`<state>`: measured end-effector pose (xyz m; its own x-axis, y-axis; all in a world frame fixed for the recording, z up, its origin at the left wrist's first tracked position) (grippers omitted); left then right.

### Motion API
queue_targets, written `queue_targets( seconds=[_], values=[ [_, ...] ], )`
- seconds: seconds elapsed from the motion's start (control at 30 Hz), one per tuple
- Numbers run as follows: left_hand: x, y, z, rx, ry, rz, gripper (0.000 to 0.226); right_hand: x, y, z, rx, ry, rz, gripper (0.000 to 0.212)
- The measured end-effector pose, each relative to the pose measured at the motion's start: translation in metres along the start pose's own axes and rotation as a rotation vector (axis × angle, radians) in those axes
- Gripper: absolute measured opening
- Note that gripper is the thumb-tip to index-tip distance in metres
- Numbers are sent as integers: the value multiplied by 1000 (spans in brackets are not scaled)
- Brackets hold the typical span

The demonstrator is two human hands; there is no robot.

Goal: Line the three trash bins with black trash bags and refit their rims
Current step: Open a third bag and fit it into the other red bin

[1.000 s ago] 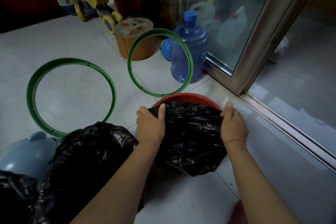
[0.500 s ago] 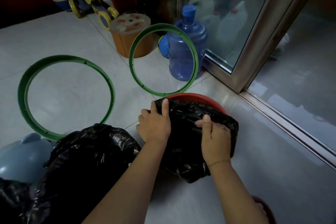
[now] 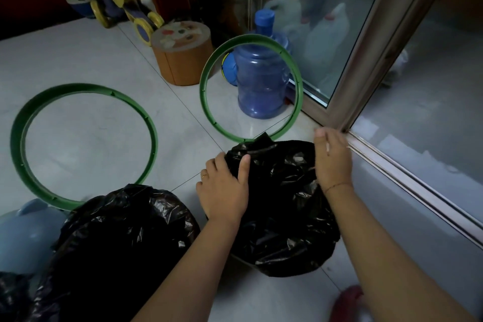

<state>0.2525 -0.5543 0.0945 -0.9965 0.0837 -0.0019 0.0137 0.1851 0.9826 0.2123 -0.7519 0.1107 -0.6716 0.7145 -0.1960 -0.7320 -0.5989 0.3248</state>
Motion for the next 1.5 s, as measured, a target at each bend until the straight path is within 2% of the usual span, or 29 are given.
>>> queue_targets(
  seconds=[0.07, 0.1, 0.17, 0.23, 0.3, 0.53, 0.73, 0.83, 0.93, 1.1, 1.2, 1.33, 1.5],
  values=[
    [-3, 0, 1, 88, 16, -26, 74, 12, 6, 8, 8, 157, -235, 49],
    [-5, 0, 1, 101, 10, -25, 72, 22, 3, 15, -25, 153, -224, 50],
    [-7, 0, 2, 66, -21, -7, 68, 43, -11, 27, -50, 92, -12, 59],
    [-6, 0, 1, 15, -53, 10, 66, 58, -29, 25, 145, 136, 227, 71],
    [-4, -1, 2, -6, -75, 15, 66, 61, -41, 12, 310, 158, 358, 77],
    [-5, -1, 1, -11, -71, 44, 66, 44, -40, -3, 578, 205, 448, 87],
    [-8, -1, 1, -39, -53, 71, 64, 22, -42, 0, 601, 65, 470, 81],
    [-11, -2, 1, -32, -29, 94, 66, 7, -36, 8, 478, -82, 473, 66],
    [-12, 0, 1, -19, -18, 129, 67, -10, -26, 13, 295, -272, 487, 75],
    [-22, 6, 3, 156, 92, 251, 71, -30, -8, -13, -231, -610, 454, 77],
    [-28, 9, 5, 267, 140, 331, 79, -22, 7, -38, -325, -749, 438, 82],
    [-28, 13, 8, 330, 214, 368, 82, -6, 16, -52, -469, -916, 286, 76],
    [-14, 8, 17, 396, 273, 295, 79, 5, 19, -44, -539, -936, 56, 65]
  ],
)
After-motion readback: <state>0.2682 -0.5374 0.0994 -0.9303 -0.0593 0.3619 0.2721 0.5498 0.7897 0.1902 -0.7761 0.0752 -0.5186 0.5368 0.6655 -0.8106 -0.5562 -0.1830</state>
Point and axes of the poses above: each hand's wrist, its own x-axis away from the middle knuckle, its own y-axis out of the back of the hand, z = x × y, the point moved 1 cm from there along -x, towards the middle knuckle, and after that the axes turned 15 degrees about -x, right-handed, at the moved point
